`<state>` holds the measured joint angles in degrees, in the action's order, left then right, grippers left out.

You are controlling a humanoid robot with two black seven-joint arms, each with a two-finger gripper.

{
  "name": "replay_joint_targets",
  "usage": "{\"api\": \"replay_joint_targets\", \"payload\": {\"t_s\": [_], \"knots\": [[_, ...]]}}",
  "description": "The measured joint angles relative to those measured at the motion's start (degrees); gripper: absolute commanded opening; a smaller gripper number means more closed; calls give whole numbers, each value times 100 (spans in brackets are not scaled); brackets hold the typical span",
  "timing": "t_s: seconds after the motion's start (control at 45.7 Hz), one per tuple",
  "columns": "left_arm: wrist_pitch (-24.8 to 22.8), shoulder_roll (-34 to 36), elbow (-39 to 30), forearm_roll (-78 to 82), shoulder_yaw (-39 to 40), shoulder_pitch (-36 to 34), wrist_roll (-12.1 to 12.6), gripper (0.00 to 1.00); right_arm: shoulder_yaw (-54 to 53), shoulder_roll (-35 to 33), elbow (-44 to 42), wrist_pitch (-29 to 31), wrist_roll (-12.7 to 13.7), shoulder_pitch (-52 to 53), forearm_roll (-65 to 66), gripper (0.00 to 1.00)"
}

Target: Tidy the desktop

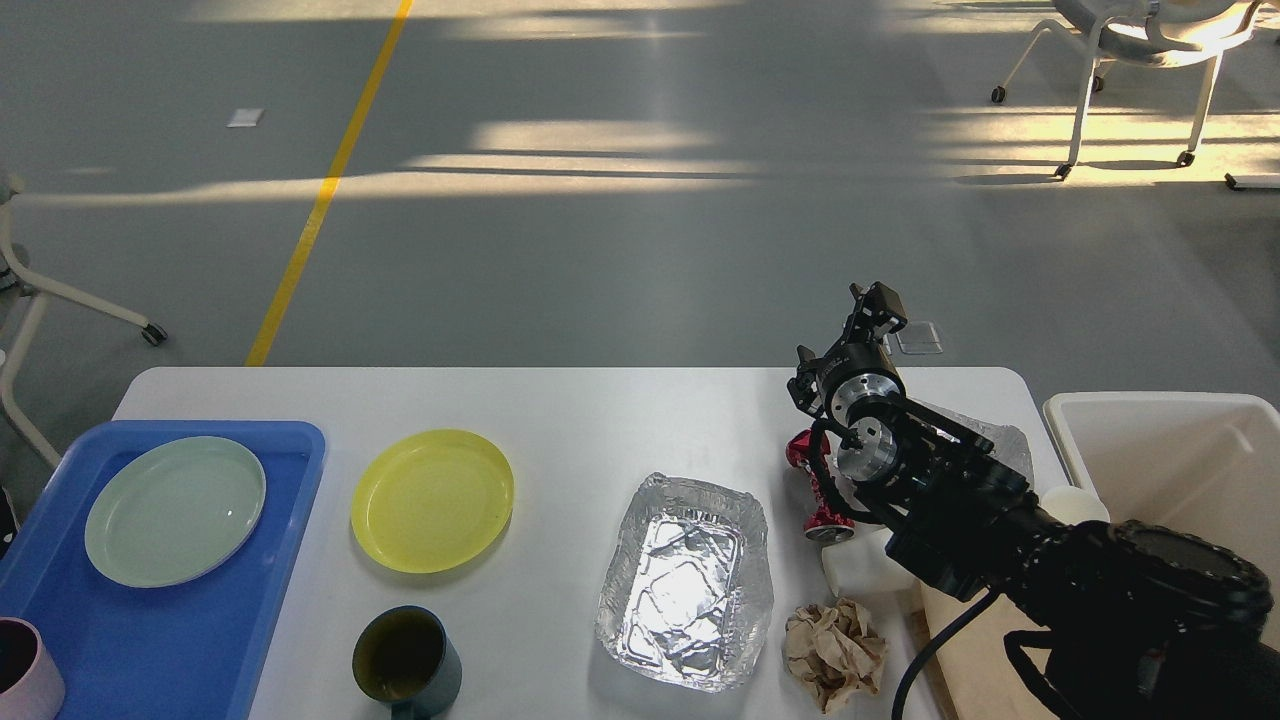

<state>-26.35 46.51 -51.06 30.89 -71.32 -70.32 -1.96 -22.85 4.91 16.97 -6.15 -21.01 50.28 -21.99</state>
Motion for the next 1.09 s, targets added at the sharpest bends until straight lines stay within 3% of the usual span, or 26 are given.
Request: {"api": "replay_joint_targets", "payload": {"t_s": [0.263, 0.569, 0.81, 1.094], "knots": [[-213, 196, -22, -17, -3, -57, -59, 47, 0, 0, 0, 0, 0, 0, 0, 100], [-1374, 407, -37, -22, -31, -537, -86, 52, 0, 1, 0, 0, 0, 0, -2, 100], [-2671, 780, -95, -68, -95, -1898, -94, 52, 0, 1, 0, 0, 0, 0, -3, 100], [-2865, 682, -144, -257, -135, -3595, -110, 52, 0, -1, -1, 0, 0, 0, -1, 100]]}}
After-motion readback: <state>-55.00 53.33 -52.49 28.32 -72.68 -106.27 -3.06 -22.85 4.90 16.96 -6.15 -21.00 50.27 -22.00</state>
